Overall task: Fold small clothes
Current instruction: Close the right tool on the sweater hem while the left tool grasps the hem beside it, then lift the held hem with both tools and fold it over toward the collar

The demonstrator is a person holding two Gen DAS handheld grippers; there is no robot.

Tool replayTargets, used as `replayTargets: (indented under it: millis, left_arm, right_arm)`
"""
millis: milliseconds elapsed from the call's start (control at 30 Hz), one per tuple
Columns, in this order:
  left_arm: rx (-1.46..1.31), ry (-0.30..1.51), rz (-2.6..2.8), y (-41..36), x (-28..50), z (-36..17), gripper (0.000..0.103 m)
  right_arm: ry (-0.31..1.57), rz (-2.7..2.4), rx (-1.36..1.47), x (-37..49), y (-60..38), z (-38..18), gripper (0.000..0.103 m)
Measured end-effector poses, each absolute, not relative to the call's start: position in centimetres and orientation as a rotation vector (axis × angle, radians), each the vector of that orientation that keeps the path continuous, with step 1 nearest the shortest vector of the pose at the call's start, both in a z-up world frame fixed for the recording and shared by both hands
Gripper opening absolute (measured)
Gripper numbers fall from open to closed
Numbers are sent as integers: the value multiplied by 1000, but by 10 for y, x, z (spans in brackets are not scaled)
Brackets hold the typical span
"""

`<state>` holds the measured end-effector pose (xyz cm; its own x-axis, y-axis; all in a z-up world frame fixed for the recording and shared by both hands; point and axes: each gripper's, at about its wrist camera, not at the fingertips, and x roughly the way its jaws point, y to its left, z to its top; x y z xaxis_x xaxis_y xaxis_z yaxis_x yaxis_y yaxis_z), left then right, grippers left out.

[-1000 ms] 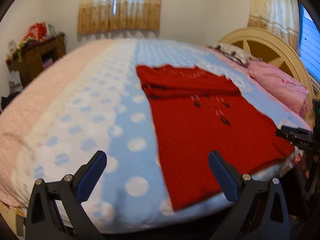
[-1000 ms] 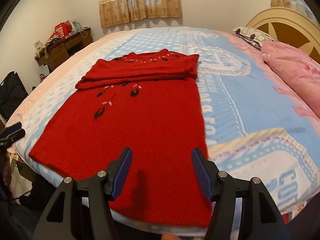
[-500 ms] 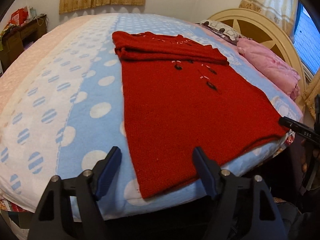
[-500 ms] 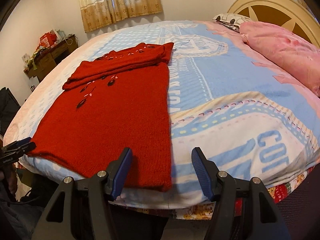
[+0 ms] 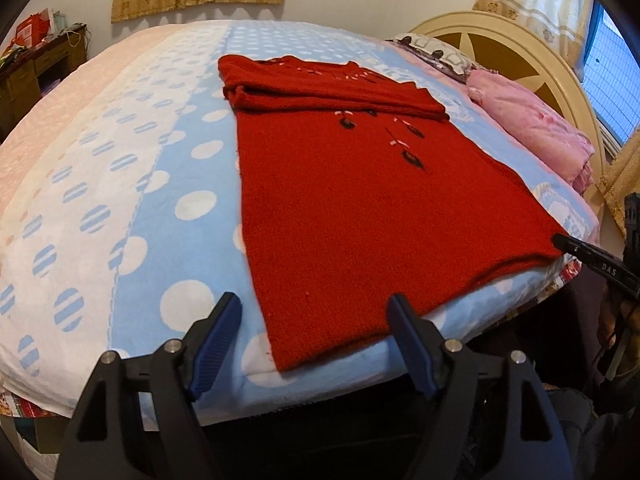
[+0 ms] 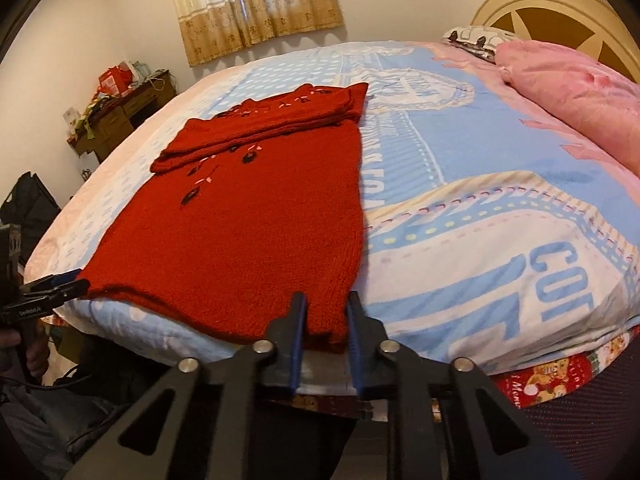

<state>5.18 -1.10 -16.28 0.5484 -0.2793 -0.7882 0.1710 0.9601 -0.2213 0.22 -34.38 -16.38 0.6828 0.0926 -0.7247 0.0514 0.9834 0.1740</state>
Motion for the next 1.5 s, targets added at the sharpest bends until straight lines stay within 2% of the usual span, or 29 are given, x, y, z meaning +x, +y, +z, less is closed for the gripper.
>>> replayTargets:
  millis: [33,100,133,167,200,400,767,1033,1500]
  left_arm:
    - [-122,954,-267,-11,51,-163,73]
    - [-128,950,-263,-8,49,-161,47]
    - [-133,949,-266,-7,49,-160,38]
    - [-137,951,-279,-7,49,-160,20]
    - [-141,953,-298,-6,48,-159,16]
    - [-157,925,-316,-4,47,-151,10]
    - [-249,785,-378,14,68,-103,10]
    - [-228,709,-380,20,101,-70,9]
    - [-324,660,-396,41,189,-44,9]
  right_arm:
    - [817,26,186,2,-343,-164,14]
    - [793,43,204,0,-344,-161,11]
    - [773,58,220,-2,-346,-159,10]
    - [754,68,233,-4,-348,-156,10]
    - [739,68,243,-5,-350,-153,10]
    - [712,71,284,-7,-356,-149,8]
    - [571,85,321,9,-365,-98,8]
    - [486,77,314,52,-360,-61,8]
    - [449,27,279,150,-356,-11,8]
